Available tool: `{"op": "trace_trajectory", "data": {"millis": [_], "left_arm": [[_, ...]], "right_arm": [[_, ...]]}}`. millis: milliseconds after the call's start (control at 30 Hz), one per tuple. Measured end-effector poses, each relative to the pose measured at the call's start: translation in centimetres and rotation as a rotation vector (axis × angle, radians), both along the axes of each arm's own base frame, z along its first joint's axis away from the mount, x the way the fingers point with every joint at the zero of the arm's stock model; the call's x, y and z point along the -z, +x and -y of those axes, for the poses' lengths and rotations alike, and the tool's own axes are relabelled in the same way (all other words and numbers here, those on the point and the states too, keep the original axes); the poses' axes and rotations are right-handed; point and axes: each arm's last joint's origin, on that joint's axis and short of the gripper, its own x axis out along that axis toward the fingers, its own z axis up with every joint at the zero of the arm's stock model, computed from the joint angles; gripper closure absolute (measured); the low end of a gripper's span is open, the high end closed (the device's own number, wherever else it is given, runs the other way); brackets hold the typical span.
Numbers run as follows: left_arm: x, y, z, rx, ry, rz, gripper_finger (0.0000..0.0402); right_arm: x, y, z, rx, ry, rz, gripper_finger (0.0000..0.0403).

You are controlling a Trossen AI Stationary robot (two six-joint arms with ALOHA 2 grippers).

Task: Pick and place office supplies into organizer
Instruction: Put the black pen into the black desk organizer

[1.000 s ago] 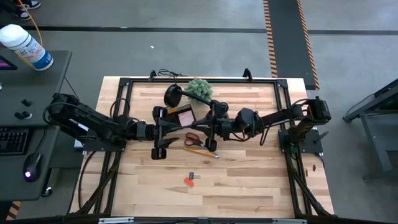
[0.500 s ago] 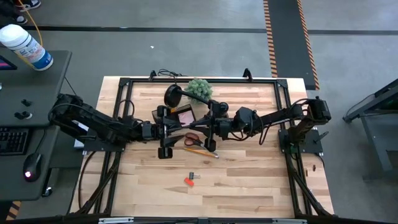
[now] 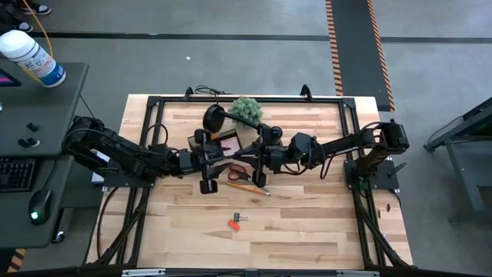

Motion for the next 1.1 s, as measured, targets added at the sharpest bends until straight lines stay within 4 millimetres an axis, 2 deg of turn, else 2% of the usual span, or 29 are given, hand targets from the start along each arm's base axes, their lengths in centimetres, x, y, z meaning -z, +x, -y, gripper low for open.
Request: {"op": "trace_trajectory", "data": {"millis": [233, 333, 900, 1000, 1100], "left_arm": [[0.01, -0.07, -0.3, -0.09, -0.051, -0.002, 0.0223], [0.02, -0.1, -0.43, -0.128, -0.083, -0.002, 0.0237], [0.04, -0.11, -0.46, -0.142, -0.088, -0.005, 0.0387], [0.05, -0.1, -0.48, -0.145, -0.09, -0.006, 0.0389], [0.07, -0.1, -0.51, -0.154, -0.093, -0.009, 0.037]], "right_arm": [[-0.02, 0.02, 0.1, 0.041, -0.001, 0.002, 0.0378], [-0.02, 0.03, 0.22, 0.094, -0.016, 0.005, 0.0378], [0.12, 0.11, 0.5, 0.19, -0.015, -0.014, 0.0378], [0.21, 0.14, 0.51, 0.196, -0.014, -0.028, 0.0378], [0.31, 0.18, 0.52, 0.195, -0.008, -0.04, 0.0378]]}}
